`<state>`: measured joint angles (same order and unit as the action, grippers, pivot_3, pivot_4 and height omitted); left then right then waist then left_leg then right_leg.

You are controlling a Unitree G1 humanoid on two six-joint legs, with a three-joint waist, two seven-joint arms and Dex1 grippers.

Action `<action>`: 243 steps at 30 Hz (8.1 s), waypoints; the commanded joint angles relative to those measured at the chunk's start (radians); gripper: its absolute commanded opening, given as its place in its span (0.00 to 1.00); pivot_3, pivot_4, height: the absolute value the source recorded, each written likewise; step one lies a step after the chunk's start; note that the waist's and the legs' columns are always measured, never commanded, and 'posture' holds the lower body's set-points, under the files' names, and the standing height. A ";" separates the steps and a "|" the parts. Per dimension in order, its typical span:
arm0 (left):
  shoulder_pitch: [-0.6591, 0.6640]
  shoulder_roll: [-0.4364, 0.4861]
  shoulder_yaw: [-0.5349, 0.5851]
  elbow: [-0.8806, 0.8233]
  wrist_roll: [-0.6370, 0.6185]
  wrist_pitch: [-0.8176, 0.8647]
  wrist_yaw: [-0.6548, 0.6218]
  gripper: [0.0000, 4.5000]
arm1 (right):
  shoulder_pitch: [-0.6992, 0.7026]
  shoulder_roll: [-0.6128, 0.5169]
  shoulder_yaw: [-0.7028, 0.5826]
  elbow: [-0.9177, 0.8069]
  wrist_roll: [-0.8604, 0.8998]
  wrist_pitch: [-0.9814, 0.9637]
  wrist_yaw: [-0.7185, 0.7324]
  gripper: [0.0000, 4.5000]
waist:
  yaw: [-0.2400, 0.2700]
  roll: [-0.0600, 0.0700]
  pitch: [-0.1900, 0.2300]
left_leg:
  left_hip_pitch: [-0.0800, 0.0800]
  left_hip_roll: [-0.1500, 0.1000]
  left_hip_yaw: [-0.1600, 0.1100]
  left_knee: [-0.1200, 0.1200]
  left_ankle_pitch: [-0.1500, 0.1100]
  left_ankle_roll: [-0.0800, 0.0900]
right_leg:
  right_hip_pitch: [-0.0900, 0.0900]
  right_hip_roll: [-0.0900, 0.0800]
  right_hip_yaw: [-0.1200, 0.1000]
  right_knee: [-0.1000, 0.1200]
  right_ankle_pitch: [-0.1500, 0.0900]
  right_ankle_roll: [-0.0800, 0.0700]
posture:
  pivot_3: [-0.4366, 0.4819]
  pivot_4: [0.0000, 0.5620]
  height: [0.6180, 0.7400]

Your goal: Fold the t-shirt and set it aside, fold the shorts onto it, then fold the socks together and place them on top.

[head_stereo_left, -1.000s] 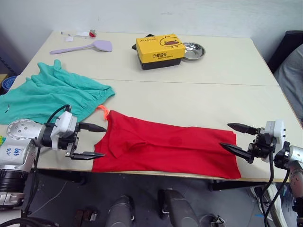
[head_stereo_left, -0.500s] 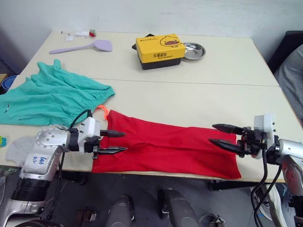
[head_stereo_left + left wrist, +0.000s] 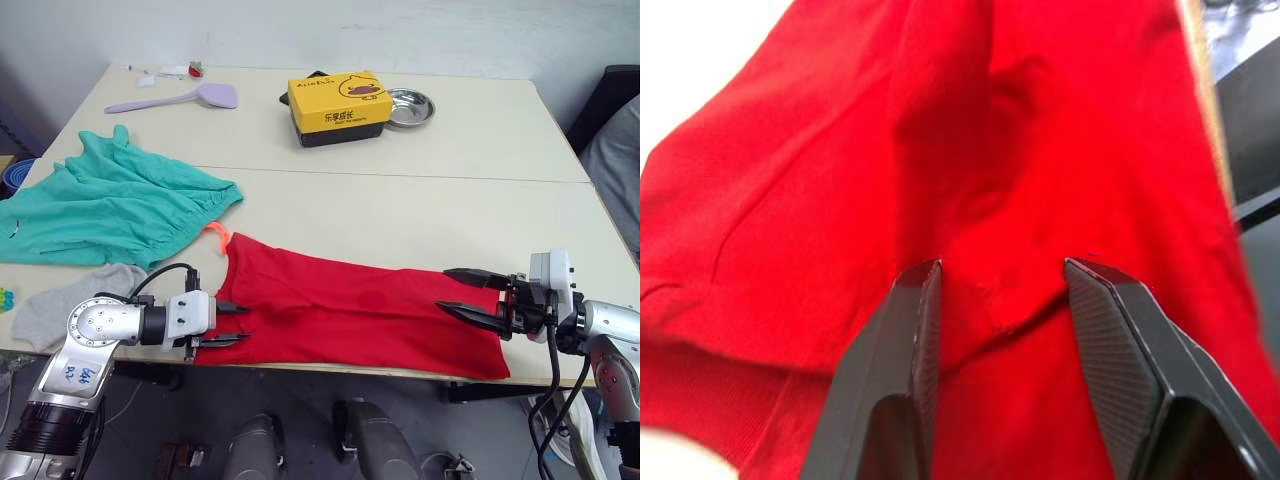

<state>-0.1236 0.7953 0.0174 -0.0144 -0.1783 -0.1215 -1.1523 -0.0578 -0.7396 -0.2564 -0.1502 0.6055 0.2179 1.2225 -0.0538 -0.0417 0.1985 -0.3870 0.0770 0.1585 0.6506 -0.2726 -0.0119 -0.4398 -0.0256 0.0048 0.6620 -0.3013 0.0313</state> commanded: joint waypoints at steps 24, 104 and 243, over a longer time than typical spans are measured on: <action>0.029 0.132 0.112 0.019 -0.205 0.100 -0.180 0.06 | 0.011 0.003 0.001 -0.022 0.000 -0.013 -0.020 0.63 | -0.002 0.000 0.000 | 0.001 0.000 0.001 -0.001 0.000 0.000 | 0.000 0.000 0.000 0.000 0.000 -0.001 | 0.48 0.27 1.00; 0.099 -0.048 0.213 -0.033 -0.331 0.207 0.058 0.09 | 0.065 0.007 -0.087 0.113 -0.058 -0.088 -0.217 0.27 | -0.007 -0.002 -0.002 | 0.015 0.002 0.002 -0.007 -0.001 -0.002 | 0.013 0.001 0.000 -0.004 -0.001 -0.003 | 0.48 0.27 1.00; -0.018 -0.135 0.282 -0.342 -0.328 0.911 0.382 0.49 | -0.832 0.000 0.254 0.580 -0.357 0.698 -0.437 0.53 | -0.020 -0.002 -0.001 | -0.004 0.000 0.001 -0.005 0.009 -0.010 | -0.005 0.001 0.001 -0.003 0.003 -0.001 | 0.48 0.27 1.00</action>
<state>-0.0967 0.6179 0.2858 -0.3956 -0.4862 0.8350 -0.6917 -0.9025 -0.6912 0.0052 0.5384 0.2042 0.8363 0.7127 -0.0742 -0.0435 0.1972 -0.3916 0.0766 0.1581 0.6456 -0.2642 -0.0215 -0.4453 -0.0253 0.0048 0.6583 -0.2985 0.0304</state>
